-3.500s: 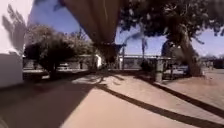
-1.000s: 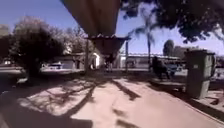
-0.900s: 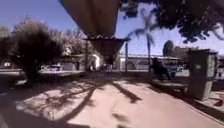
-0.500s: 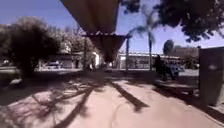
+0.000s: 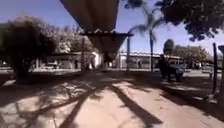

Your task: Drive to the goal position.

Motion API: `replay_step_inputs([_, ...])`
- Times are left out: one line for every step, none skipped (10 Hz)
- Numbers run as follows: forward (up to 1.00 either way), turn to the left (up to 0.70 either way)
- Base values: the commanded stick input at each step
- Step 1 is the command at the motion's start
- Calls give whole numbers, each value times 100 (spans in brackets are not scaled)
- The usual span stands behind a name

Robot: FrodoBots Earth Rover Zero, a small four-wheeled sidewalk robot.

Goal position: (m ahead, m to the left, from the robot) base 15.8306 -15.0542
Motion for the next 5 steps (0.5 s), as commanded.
replay_step_inputs([85, 0])
replay_step_inputs([85, 0])
replay_step_inputs([85, 0])
replay_step_inputs([85, 0])
replay_step_inputs([85, 0])
